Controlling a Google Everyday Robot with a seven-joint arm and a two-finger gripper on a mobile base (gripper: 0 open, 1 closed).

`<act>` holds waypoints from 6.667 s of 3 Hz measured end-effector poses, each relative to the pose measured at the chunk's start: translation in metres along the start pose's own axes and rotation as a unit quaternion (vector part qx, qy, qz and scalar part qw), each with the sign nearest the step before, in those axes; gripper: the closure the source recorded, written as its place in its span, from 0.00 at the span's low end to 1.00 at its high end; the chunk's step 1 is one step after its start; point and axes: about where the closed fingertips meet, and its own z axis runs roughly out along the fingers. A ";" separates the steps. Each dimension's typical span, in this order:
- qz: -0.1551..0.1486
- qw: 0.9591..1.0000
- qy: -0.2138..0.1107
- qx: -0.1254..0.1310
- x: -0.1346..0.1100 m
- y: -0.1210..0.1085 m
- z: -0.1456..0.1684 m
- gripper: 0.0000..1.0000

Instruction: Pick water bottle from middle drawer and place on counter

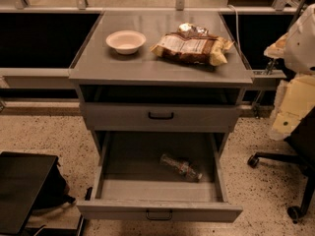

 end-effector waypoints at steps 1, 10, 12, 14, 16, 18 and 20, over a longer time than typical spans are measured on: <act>0.000 1.000 0.000 0.000 0.000 0.000 0.000 0.00; 0.117 0.955 -0.274 0.013 0.028 0.083 0.330 0.00; 0.119 0.979 -0.113 0.122 0.068 -0.018 0.317 0.00; 0.116 0.978 -0.136 0.102 0.063 -0.019 0.340 0.00; 0.070 0.958 -0.273 0.051 -0.030 -0.059 0.433 0.00; 0.069 0.957 -0.277 0.046 -0.034 -0.054 0.438 0.00; 0.065 0.944 -0.319 -0.060 -0.104 0.004 0.529 0.00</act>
Offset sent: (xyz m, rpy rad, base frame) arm -0.0420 -0.0090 -0.0343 0.0641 -0.0260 0.0637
